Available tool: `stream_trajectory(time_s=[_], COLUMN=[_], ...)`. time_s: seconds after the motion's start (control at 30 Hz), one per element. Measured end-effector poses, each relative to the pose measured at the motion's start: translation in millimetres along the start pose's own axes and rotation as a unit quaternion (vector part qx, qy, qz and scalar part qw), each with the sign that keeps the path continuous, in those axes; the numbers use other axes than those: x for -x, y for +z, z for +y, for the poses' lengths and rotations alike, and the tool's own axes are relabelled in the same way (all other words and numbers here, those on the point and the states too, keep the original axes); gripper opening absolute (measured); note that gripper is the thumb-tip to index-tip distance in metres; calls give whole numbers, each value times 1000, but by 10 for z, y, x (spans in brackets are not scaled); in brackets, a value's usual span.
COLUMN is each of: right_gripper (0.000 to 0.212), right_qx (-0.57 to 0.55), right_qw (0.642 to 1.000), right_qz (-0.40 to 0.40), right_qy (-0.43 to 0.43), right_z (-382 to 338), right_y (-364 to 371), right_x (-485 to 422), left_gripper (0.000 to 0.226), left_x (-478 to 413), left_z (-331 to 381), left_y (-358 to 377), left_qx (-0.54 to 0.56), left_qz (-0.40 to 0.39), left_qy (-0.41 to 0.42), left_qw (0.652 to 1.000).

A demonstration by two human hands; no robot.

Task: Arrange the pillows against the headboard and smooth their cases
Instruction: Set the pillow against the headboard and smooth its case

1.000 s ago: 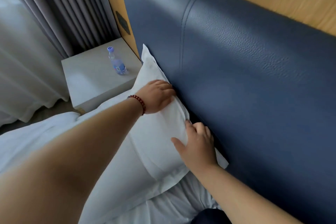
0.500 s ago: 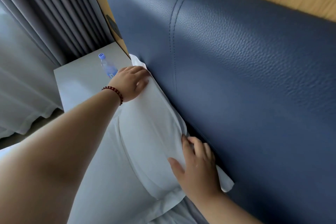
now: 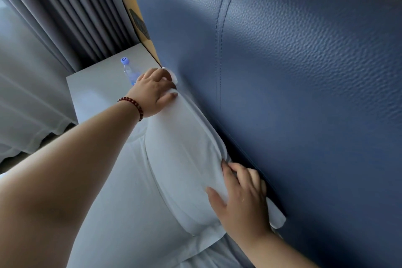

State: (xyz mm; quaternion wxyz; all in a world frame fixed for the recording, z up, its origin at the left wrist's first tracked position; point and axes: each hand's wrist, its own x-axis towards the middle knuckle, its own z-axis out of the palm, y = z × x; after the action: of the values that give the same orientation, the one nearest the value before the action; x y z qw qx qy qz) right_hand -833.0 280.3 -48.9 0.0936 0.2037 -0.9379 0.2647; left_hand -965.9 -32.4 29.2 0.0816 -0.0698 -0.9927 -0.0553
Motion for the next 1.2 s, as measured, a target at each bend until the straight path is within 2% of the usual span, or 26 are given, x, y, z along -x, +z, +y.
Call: stream_trajectory(time_s=[0.07, 0.1, 0.2, 0.27, 0.37, 0.43, 0.5, 0.53, 0.6, 0.63, 0.73, 0.87, 0.93, 1.1, 1.2], right_gripper=[60, 62, 71, 73, 73, 73, 73, 73, 73, 73, 77, 73, 73, 77, 71], right_qx=[-12, -19, -23, -14, -3, -6, -8, -12, -29, -39, -47, -14, -13, -43, -136], right_qw=[1000, 1000, 998, 998, 999, 998, 998, 999, 999, 998, 998, 999, 1000, 997, 978], right_qz=[2, -2, -12, -12, -17, -26, -31, -30, -24, -21, -8, 29, 13, -21, -34], right_qy=[5, 12, 49, 55, 50, 51, 48, 44, 36, 36, 49, -3, -5, 53, 155], right_z=[-1, 0, 20, 34, 42, 31, 24, 22, 29, 42, 52, -24, -17, 84, 173], right_y=[8, 17, 43, 52, 49, 47, 44, 35, 6, -3, -40, -129, -139, -76, -70], right_x=[1, -1, -31, -49, -59, -62, -68, -75, -91, -94, -28, 178, 238, 335, 479], left_gripper=[60, 62, 59, 51, 51, 47, 41, 37, 33, 34, 43, 47, 44, 37, 36], left_x=[-14, -19, -76, -148, -141, 21, 244, 348, 536, 613, 748, 682, 656, 708, 743], left_z=[-48, -63, -10, 78, 258, 429, 697, 847, 1117, 1207, 1271, 1232, 1209, 1033, 994], left_y=[17, 23, 49, 105, 170, 190, 185, 200, 291, 346, 437, 365, 321, 259, 259], left_qx=[23, 54, 178, 203, 223, 186, 134, 118, 86, 63, 8, -57, -74, -102, -118], left_qz=[-11, -31, -93, -87, -26, 59, 158, 180, 141, 98, 24, 13, 21, 52, 59], left_qy=[2, -25, -186, -267, -350, -315, -174, -87, 65, 107, 108, 99, 108, 120, 97], left_qw=[1000, 998, 962, 938, 909, 929, 963, 973, 984, 987, 994, 993, 991, 986, 987])
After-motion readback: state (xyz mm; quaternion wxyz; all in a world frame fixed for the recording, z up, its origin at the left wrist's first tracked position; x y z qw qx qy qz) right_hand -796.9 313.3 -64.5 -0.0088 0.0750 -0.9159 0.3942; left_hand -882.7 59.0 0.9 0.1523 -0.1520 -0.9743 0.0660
